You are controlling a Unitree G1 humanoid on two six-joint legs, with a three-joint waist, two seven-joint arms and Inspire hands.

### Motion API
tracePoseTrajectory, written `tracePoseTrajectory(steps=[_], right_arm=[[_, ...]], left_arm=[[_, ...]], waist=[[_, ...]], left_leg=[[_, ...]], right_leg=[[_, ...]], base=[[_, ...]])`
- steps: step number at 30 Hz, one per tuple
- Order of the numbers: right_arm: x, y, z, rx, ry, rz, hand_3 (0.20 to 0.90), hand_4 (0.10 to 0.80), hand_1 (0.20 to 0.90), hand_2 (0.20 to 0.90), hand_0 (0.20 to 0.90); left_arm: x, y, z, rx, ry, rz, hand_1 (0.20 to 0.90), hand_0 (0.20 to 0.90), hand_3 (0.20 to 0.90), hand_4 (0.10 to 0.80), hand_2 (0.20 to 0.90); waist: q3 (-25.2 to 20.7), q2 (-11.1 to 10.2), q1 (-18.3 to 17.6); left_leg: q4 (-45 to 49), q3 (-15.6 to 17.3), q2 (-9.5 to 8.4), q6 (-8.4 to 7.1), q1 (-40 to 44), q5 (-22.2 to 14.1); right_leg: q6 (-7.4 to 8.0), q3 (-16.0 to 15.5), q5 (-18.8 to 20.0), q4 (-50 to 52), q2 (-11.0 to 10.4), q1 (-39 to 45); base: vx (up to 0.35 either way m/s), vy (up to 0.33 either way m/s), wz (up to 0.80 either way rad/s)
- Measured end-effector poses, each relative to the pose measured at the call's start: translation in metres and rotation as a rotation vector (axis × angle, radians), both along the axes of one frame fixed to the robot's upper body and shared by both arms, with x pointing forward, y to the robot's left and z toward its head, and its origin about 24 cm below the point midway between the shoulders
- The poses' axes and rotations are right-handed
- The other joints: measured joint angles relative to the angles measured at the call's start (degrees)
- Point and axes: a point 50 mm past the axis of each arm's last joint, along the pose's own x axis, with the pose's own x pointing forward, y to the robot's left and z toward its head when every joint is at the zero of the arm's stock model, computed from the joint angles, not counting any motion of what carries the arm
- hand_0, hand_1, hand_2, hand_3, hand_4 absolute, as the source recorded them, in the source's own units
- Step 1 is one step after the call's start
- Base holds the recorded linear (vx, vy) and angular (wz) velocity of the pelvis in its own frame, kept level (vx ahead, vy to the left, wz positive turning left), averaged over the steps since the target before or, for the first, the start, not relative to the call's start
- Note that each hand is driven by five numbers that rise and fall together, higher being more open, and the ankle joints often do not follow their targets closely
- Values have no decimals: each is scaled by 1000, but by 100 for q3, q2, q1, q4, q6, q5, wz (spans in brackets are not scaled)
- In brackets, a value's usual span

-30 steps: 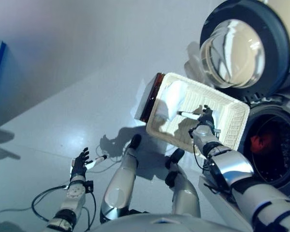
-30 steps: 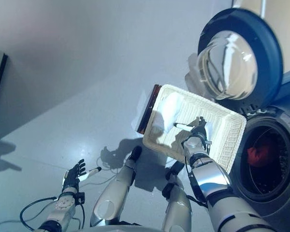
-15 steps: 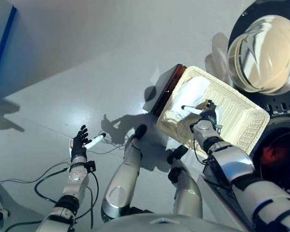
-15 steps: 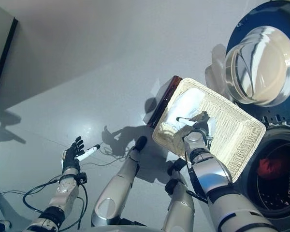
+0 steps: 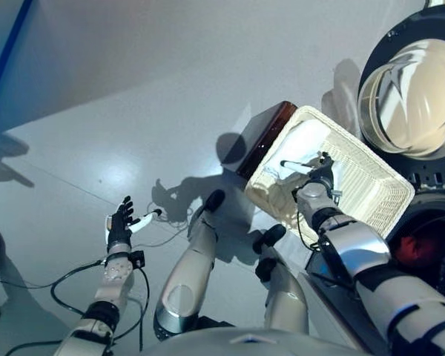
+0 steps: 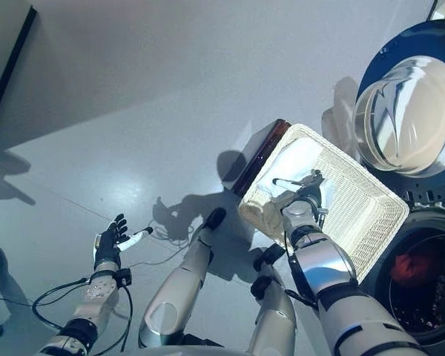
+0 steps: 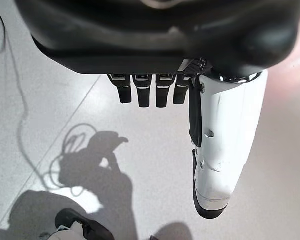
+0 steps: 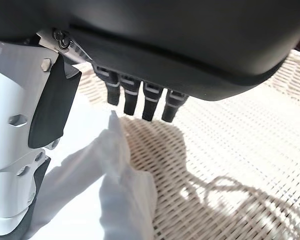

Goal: Pick up the clothes and place them into the washing machine

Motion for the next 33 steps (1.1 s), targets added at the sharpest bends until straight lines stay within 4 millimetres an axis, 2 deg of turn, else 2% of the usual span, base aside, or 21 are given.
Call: tracePoseTrajectory(steps=[10,17,22,24,26,33], right_arm=[[0,3,-1,27,-4,0,900,800,900,900,900],[-3,5,-6,29,19,4,900,800,900,900,900],[-19,5,-30,62,106,-6,900,800,900,900,900],[-25,6,-38,76,134,1,900,800,900,900,900],[-35,6,-50,71,177,9,900,800,900,900,900],[-52,-1,-66,-25,315,14,900,800,900,900,900]], left_arm=[[-1,3,1,5,2,-9,900,900,900,800,900],[-8,4,-5,11,46,-24,900,900,900,800,900],[-24,6,-14,7,97,-38,900,900,900,800,900],[-29,7,-18,11,128,-47,900,900,900,800,900],[-31,7,-20,14,143,-57,900,900,900,800,900],[-32,3,-20,21,141,-80,900,900,900,800,900]], waist=[[-14,-36,15],[-153,-34,71],[-555,-22,159],[-592,-4,157],[-624,-1,157],[-664,16,161]], left_leg=[[-34,0,-54,3,8,42],[-175,11,-100,-2,175,63],[-292,3,-138,32,231,114],[-312,21,-162,88,358,151],[-322,63,-170,77,500,122],[-312,117,-201,54,487,84]], right_leg=[[-17,-22,28,-1,-59,21],[98,-18,64,-173,-111,215],[96,-35,89,-301,-122,316],[118,-17,74,-320,-145,431],[145,-9,55,-379,-151,614],[218,20,56,-389,-221,595]], base=[[20,14,2],[5,0,0],[64,11,11],[44,17,5],[1,11,6],[-45,0,-1]])
